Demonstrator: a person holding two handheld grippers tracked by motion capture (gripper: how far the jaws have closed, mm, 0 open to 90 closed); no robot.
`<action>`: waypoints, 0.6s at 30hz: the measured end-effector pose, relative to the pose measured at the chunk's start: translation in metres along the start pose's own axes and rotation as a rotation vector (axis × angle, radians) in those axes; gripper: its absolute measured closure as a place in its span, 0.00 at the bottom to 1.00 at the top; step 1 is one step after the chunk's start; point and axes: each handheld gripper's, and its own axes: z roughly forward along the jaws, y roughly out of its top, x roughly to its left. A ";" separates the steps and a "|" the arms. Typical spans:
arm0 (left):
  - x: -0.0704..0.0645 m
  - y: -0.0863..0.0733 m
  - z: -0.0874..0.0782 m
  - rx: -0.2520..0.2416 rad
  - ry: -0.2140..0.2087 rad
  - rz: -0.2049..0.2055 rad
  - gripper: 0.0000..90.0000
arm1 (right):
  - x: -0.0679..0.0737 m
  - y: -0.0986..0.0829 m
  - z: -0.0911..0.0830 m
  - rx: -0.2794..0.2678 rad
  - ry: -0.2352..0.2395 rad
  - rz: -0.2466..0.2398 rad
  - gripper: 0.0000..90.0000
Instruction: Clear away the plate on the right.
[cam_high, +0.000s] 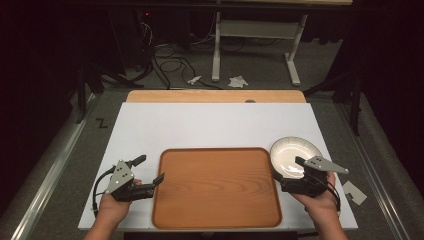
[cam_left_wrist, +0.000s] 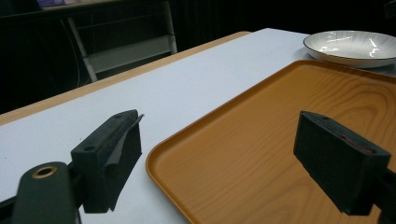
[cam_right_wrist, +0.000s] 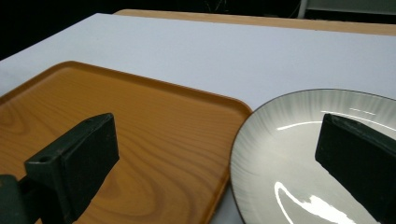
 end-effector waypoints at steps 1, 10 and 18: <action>0.000 0.000 0.000 0.000 0.001 0.000 0.18 | -0.002 0.000 -0.001 -0.001 -0.005 0.001 0.00; 0.000 0.001 0.001 -0.005 0.000 -0.002 0.18 | -0.018 -0.002 -0.009 -0.013 -0.041 0.042 0.00; 0.000 0.001 0.001 -0.006 0.000 -0.003 0.18 | -0.032 -0.005 -0.016 -0.019 -0.081 0.065 0.00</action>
